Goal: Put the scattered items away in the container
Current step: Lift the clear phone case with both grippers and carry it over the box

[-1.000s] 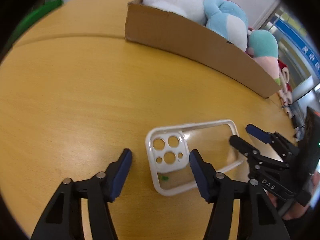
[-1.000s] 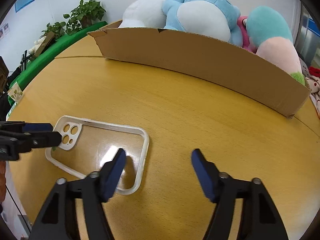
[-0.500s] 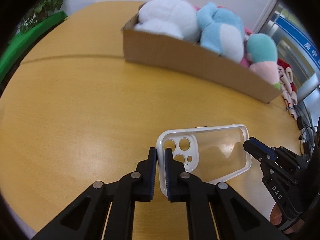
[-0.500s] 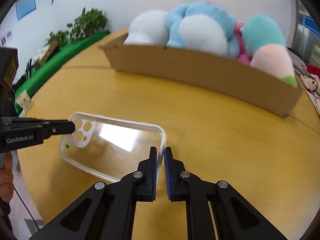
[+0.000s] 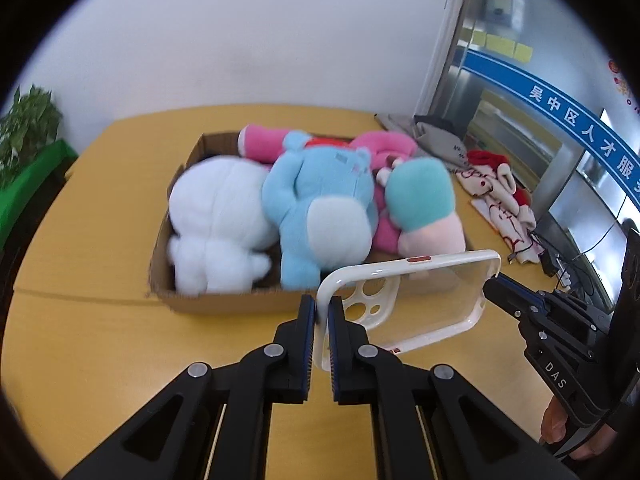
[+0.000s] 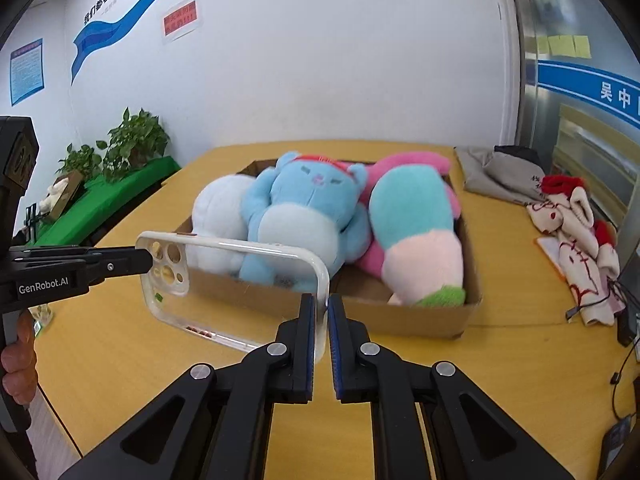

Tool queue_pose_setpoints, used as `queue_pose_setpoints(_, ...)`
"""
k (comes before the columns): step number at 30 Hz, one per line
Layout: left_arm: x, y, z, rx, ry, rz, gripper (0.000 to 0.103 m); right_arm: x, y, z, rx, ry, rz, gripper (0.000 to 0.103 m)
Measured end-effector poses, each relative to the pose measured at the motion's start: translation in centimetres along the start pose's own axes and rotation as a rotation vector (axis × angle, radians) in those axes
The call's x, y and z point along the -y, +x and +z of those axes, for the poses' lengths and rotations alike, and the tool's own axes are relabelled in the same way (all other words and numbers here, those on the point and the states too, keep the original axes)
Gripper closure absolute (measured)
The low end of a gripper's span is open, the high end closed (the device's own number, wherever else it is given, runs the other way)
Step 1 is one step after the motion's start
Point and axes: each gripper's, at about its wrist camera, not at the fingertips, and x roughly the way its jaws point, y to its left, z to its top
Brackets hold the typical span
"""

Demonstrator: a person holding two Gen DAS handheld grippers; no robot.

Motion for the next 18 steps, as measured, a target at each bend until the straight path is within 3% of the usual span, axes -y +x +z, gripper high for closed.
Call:
queue_pose_setpoints(12, 0.7, -1.8, 12.5, 0.197, 0.091, 0.027, 0.097, 1.3, 1.2, 11.7, 0.157, -0.091, -0.063, 0.095)
queue_pose_setpoints(18, -0.1, 1.3, 18.5, 0.190, 0.106, 0.029, 0.097, 3.4, 5.7, 16.4, 0.160, -0.035, -0.033, 0.095)
